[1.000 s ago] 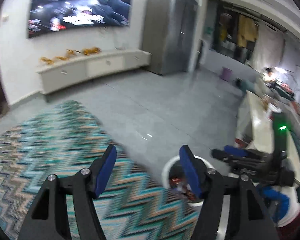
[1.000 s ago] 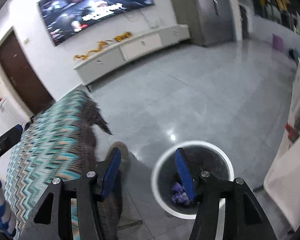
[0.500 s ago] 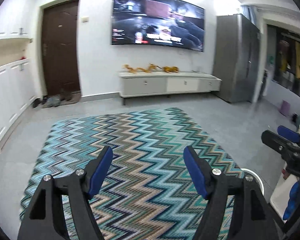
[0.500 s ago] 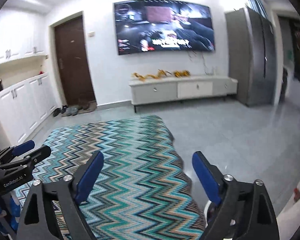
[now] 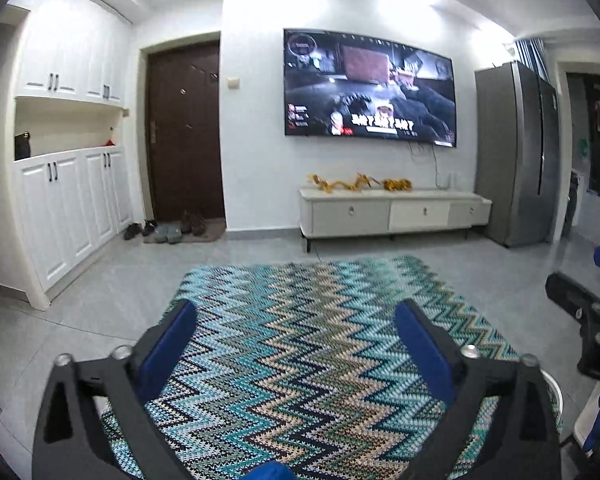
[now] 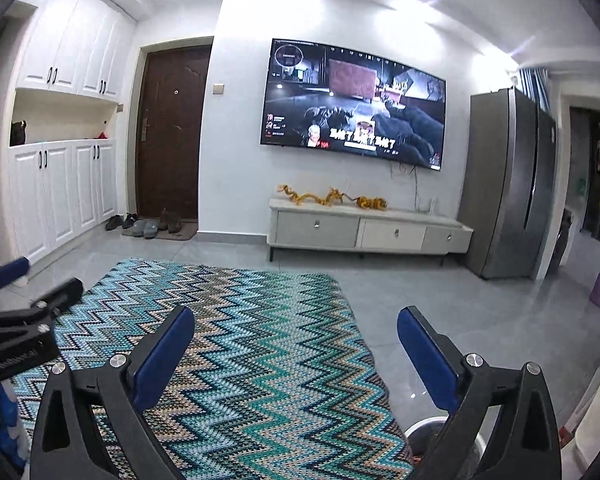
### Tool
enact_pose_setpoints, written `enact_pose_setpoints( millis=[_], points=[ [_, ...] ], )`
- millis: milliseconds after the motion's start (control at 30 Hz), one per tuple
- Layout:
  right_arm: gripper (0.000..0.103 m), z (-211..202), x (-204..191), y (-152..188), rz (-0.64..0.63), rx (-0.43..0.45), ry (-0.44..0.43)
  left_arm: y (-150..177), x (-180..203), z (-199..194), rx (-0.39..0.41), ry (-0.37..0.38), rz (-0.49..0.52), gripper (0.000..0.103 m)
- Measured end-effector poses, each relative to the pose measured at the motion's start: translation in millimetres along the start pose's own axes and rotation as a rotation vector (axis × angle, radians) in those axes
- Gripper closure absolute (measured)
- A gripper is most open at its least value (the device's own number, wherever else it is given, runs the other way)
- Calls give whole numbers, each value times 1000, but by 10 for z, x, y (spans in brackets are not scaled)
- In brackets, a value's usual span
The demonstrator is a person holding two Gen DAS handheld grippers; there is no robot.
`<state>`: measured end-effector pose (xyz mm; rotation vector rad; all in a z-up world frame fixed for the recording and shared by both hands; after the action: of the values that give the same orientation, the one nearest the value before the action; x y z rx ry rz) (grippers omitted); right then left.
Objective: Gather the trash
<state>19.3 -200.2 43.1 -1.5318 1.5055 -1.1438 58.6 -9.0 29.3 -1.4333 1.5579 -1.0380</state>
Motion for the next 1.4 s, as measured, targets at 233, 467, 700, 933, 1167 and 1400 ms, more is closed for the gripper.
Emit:
enact_pose_setpoints(
  millis=[233, 467, 700, 933, 1167, 1400],
  points=[
    [0, -25, -12, 66, -9, 17, 24, -67, -20, -169, 66, -62, -2, 0],
    [0, -70, 3, 83, -6, 34, 41, -50, 9, -174, 62, -57, 1, 0],
    [0, -74, 28, 93, 5, 38, 41, -37, 81, -161, 59, -54, 24, 0],
    [0, -83, 44, 118, 9, 34, 41, -51, 112, -140, 55, -50, 25, 0],
    [0, -65, 2, 135, 0, 26, 36, -56, 115, -149, 60, -54, 31, 0],
    [0, -17, -21, 183, -18, 9, 42, 3, 141, -102, 44, -47, 36, 0]
  ],
)
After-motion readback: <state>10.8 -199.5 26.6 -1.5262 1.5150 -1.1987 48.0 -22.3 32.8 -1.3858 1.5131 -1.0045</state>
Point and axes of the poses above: each gripper's, at about its wrist camera, not at the fingertips, and z roughly the way its jaws point, x to its right, y to its underside, the point moved 10 cm from there along z, roughly the way its jaws point, and after that the axes turned 3 degrees about -x, right-handed, at the moved point
